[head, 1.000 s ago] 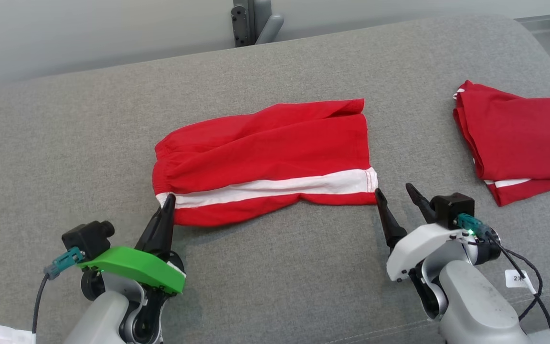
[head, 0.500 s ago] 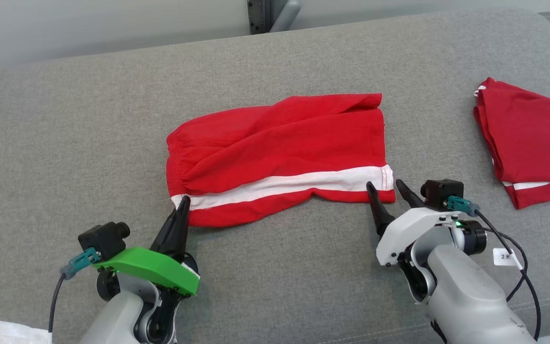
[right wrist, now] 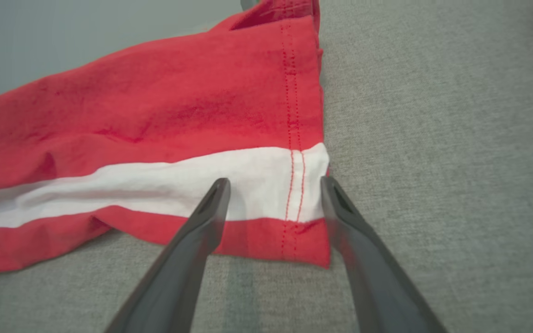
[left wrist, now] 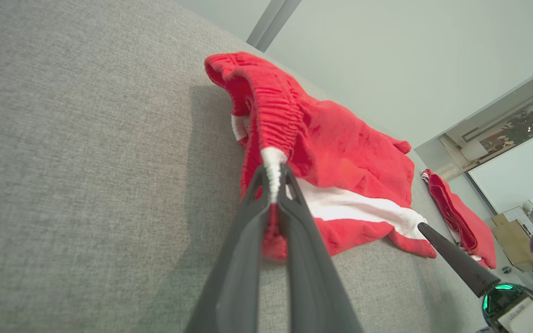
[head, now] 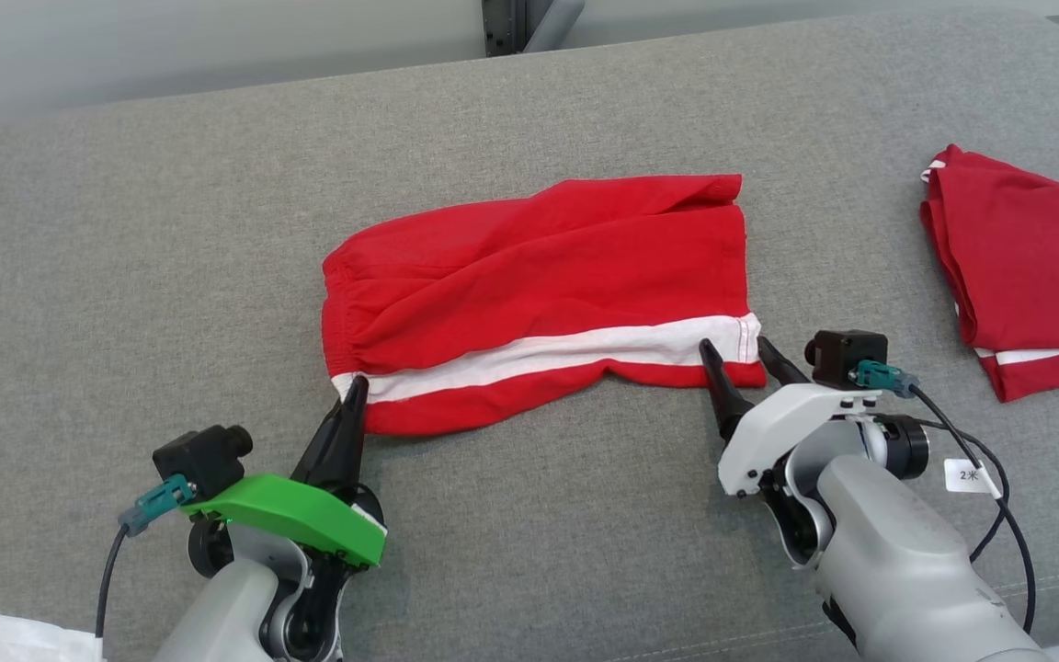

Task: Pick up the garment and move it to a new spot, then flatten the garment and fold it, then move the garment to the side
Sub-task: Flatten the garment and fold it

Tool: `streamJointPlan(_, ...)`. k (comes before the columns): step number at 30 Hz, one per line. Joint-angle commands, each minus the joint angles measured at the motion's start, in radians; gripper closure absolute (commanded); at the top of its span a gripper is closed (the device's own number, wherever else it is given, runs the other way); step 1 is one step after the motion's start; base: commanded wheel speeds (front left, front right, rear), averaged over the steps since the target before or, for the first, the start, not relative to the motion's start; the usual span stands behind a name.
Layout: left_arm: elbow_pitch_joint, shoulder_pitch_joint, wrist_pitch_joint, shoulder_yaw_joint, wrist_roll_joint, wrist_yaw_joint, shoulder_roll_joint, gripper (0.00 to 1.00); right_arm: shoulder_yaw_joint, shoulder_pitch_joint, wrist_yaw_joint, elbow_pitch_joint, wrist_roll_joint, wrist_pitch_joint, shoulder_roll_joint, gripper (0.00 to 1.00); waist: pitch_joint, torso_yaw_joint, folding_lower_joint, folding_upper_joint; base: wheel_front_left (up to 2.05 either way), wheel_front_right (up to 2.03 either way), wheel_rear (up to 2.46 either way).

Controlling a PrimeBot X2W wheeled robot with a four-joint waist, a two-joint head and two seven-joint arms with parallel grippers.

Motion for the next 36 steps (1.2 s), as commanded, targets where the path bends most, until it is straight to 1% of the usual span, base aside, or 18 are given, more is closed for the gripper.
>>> streamJointPlan(1, -0.003, -0.013, -0.003, -0.001, 0.001, -0.004, 0.002, 1.00, -0.009, -0.008, -0.001, 0.004, -0.012, -0.004, -0.002, 0.02, 0.001, 0.000, 0.0000, 0.0000, 0.00, 0.00, 0.00)
streamJointPlan(2, -0.004, -0.013, -0.003, -0.002, 0.000, -0.004, 0.003, 1.00, -0.014, -0.009, -0.001, 0.004, -0.016, -0.004, -0.002, 0.02, 0.001, -0.001, 0.0000, 0.0000, 0.00, 0.00, 0.00)
streamJointPlan(4, -0.005, -0.012, -0.003, -0.004, -0.003, -0.004, 0.004, 1.00, -0.018, -0.006, -0.001, 0.003, -0.015, -0.004, -0.002, 0.04, 0.000, -0.001, 0.0000, 0.0000, 0.00, 0.00, 0.00)
streamJointPlan(6, -0.004, -0.013, -0.003, -0.008, -0.006, -0.004, 0.003, 1.00, -0.015, 0.000, -0.001, 0.002, -0.006, -0.004, -0.001, 0.10, -0.001, 0.001, 0.0000, 0.0000, 0.00, 0.00, 0.00)
streamJointPlan(7, -0.004, -0.013, -0.003, -0.008, -0.006, -0.004, 0.003, 1.00, -0.015, 0.000, -0.001, 0.002, -0.006, -0.004, -0.001, 0.10, -0.001, 0.001, 0.0000, 0.0000, 0.00, 0.00, 0.00)
streamJointPlan(10, -0.002, -0.016, -0.003, -0.018, -0.013, -0.004, 0.001, 1.00, -0.014, 0.007, -0.001, 0.013, 0.005, -0.004, -0.002, 0.33, -0.006, 0.008, 0.0000, 0.0000, 0.00, 0.00, 0.00)
streamJointPlan(11, -0.002, -0.017, -0.003, -0.020, -0.015, -0.004, 0.001, 1.00, -0.016, 0.007, -0.001, 0.020, 0.004, -0.004, -0.002, 0.44, -0.007, 0.010, 0.0000, 0.0000, 0.00, 0.00, 0.00)
streamJointPlan(12, 0.000, -0.018, -0.003, -0.022, -0.015, -0.004, 0.001, 1.00, -0.016, 0.007, -0.001, 0.027, 0.007, -0.004, -0.002, 0.51, -0.007, 0.012, 0.0000, 0.0000, 0.00, 0.00, 0.00)
streamJointPlan(15, 0.001, -0.020, -0.003, -0.026, -0.016, -0.004, 0.001, 1.00, -0.022, 0.002, -0.001, 0.047, 0.006, -0.004, -0.002, 0.62, -0.009, 0.017, 0.0000, 0.0000, 0.00, 0.00, 0.00)
streamJointPlan(16, 0.002, -0.020, -0.003, -0.027, -0.017, -0.004, 0.001, 1.00, -0.025, -0.001, -0.001, 0.057, 0.005, -0.004, -0.002, 0.69, -0.009, 0.018, 0.0000, 0.0000, 0.00, 0.00, 0.00)
streamJointPlan(17, 0.002, -0.021, -0.003, -0.028, -0.018, -0.004, 0.001, 1.00, -0.029, -0.005, -0.001, 0.064, 0.001, -0.004, -0.002, 0.82, -0.010, 0.020, 0.0000, 0.0000, 0.00, 0.00, 0.00)
streamJointPlan(18, 0.003, -0.021, -0.003, -0.028, -0.019, -0.004, 0.001, 1.00, -0.031, -0.007, -0.001, 0.068, -0.004, -0.004, -0.002, 1.00, -0.010, 0.021, 0.0000, 0.0000, 0.00, 0.00, 0.00)
streamJointPlan(21, 0.004, -0.019, -0.003, -0.029, -0.020, -0.004, 0.000, 1.00, -0.047, -0.015, -0.001, 0.071, -0.036, -0.004, -0.003, 1.00, -0.015, 0.022, 0.0000, 0.0000, 0.00, 0.00, 0.00)
streamJointPlan(24, -0.008, -0.019, -0.003, -0.024, -0.006, -0.004, 0.004, 1.00, -0.074, -0.010, -0.001, 0.034, -0.094, -0.004, -0.003, 1.00, -0.025, 0.021, 0.0000, 0.0000, 0.00, 0.00, 0.00)
streamJointPlan(27, -0.042, -0.038, -0.003, -0.028, 0.004, -0.004, 0.008, 1.00, -0.105, 0.009, -0.001, -0.036, -0.150, -0.004, -0.012, 1.00, -0.042, 0.016, 0.0000, 0.0000, 0.00, 0.00, 0.00)
streamJointPlan(30, -0.090, -0.073, 0.009, -0.049, -0.003, -0.004, 0.025, 1.00, -0.127, 0.018, -0.001, -0.121, -0.184, -0.004, -0.024, 1.00, -0.065, 0.009, 0.0000, 0.0000, 0.00, 0.00, 0.00)
streamJointPlan(33, -0.150, -0.136, 0.052, -0.062, -0.024, -0.004, 0.054, 1.00, -0.136, 0.002, -0.001, -0.199, -0.195, -0.004, -0.058, 1.00, -0.091, 0.001, 0.0000, 0.0000, 0.00, 0.00, 0.00)
streamJointPlan(36, -0.208, -0.216, 0.130, -0.073, -0.053, -0.004, 0.084, 1.00, -0.141, -0.032, -0.001, -0.278, -0.183, 0.013, -0.113, 1.00, -0.118, -0.001, 0.0000, 0.0000, 0.00, 0.00, 0.00)
